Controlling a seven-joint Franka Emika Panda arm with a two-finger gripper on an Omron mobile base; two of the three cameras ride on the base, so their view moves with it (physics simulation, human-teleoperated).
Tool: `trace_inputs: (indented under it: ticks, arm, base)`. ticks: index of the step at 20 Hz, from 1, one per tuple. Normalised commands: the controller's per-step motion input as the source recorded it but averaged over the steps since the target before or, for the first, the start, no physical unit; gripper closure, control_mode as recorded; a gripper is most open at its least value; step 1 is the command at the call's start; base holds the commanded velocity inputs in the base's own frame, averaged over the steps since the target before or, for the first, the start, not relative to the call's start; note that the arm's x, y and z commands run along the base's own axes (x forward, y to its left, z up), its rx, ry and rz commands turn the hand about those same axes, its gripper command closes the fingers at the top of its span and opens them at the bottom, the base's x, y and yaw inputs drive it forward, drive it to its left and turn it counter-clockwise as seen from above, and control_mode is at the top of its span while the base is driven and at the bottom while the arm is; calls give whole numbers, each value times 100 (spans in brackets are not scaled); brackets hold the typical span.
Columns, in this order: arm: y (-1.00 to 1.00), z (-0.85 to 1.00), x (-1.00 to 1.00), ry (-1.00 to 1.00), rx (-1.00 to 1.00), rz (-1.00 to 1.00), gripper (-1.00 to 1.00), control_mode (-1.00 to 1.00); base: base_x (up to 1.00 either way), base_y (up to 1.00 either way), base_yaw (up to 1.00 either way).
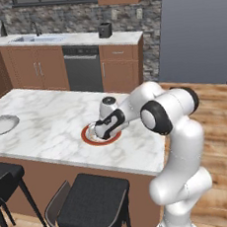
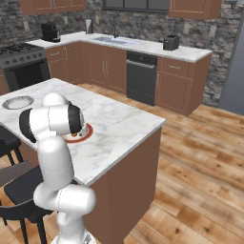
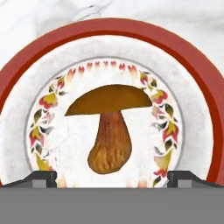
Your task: Transport the chicken drumstick and mushroom to the fridge. Place the chicken drumstick on the rack containing meat and place the mushroom on the rack containing the vegetable, ensuring meats and vegetables are on different racks.
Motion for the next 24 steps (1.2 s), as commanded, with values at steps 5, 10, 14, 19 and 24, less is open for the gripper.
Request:
trace_inputs:
  ticks: [5, 10, 14, 19, 24]
  arm:
    - [0, -10, 26, -1, 0, 0, -100, -100]
    - [0, -2, 20, -1, 0, 0, -100, -100]
    - [1, -18, 5, 0, 0, 0, -100, -100]
    - [17, -52, 14, 0, 0, 0, -100, -100]
    - [27, -56, 35, 0, 0, 0, 100, -100]
  base:
    - [0, 0, 0]
    - [0, 0, 0]
    - [0, 0, 0]
    - [0, 0, 0]
    - [0, 0, 0]
